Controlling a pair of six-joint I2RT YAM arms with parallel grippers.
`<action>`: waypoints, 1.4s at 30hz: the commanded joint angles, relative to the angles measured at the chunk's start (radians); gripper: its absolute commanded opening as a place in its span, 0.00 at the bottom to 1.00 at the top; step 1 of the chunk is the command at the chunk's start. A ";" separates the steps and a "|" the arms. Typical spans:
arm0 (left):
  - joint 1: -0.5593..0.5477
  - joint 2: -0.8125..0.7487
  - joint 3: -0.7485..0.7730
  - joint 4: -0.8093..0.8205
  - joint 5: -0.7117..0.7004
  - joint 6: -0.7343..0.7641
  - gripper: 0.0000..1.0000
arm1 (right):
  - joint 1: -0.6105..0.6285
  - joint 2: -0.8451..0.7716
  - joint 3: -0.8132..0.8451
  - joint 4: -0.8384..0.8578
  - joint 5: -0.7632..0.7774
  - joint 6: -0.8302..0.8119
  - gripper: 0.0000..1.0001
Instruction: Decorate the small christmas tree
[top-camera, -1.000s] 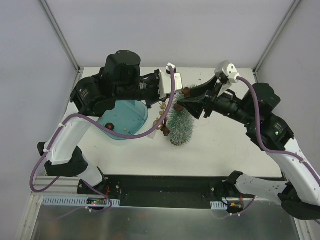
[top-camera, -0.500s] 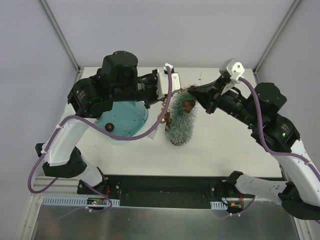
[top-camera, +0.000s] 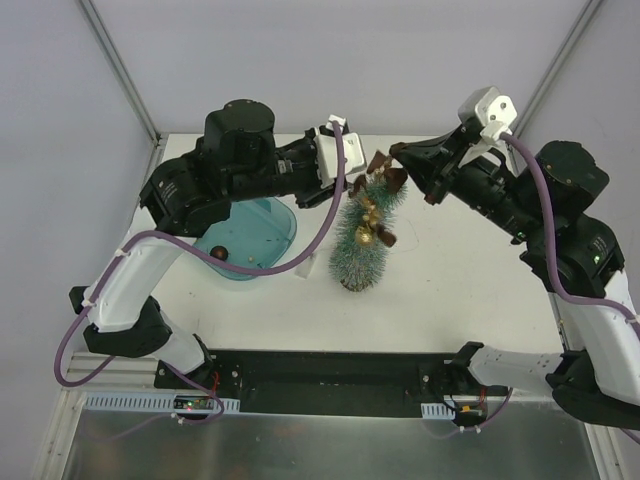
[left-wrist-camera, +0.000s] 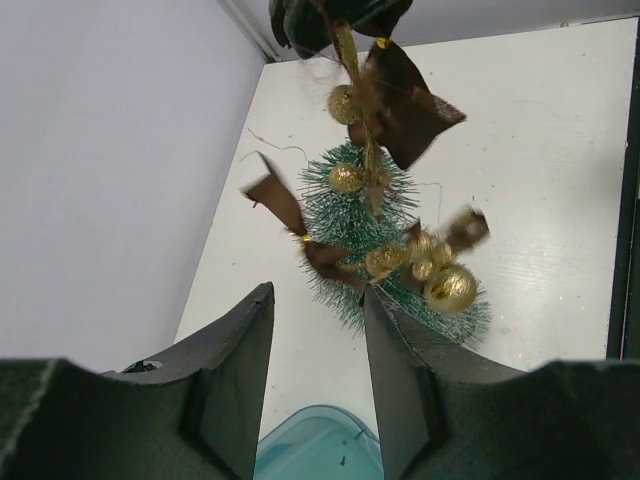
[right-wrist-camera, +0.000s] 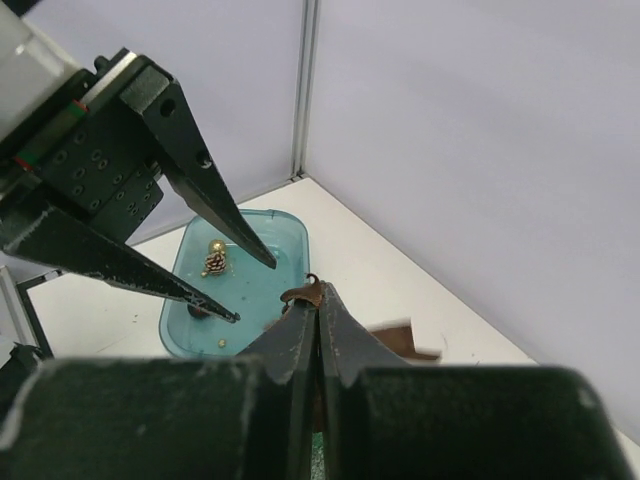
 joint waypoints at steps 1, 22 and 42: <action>-0.008 -0.015 -0.049 0.077 -0.053 -0.015 0.40 | 0.003 0.030 0.051 -0.032 0.068 -0.065 0.01; -0.006 -0.056 -0.189 0.134 -0.130 -0.052 0.41 | -0.094 0.143 0.120 -0.061 0.088 -0.078 0.01; -0.006 0.011 -0.189 0.171 -0.116 -0.082 0.73 | -0.140 0.059 -0.012 0.046 -0.047 0.036 0.01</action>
